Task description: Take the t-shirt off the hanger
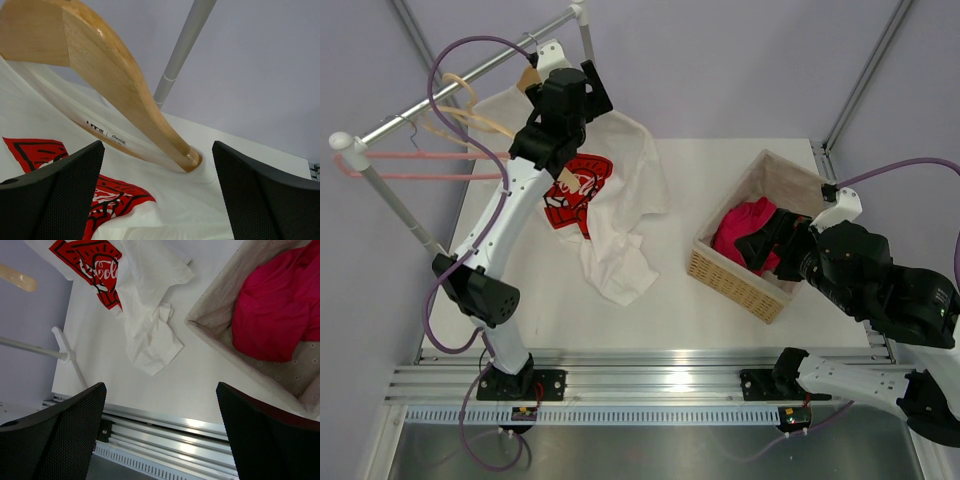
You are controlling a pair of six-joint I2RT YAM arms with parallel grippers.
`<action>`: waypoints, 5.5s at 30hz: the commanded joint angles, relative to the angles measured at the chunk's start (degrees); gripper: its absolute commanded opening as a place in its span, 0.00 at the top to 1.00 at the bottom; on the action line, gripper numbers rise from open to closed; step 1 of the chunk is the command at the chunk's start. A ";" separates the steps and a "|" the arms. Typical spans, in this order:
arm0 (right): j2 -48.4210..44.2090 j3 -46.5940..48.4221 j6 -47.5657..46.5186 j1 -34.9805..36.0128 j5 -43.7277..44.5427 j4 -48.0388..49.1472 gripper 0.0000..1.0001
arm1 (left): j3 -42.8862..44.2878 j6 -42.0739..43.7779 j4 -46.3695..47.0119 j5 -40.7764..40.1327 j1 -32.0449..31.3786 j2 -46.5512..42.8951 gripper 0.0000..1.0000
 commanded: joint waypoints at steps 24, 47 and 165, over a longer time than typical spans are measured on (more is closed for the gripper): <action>-1.40 4.28 -3.18 0.28 4.89 -8.12 0.00 | 1.13 3.10 4.00 1.82 3.02 -1.64 0.12; -2.54 4.99 -2.48 0.28 4.01 -9.71 0.00 | 2.09 3.45 1.54 6.65 3.02 -4.20 0.12; 11.97 11.06 -21.99 0.37 -3.81 16.75 0.01 | -2.22 11.88 -17.45 19.02 2.75 -28.98 1.00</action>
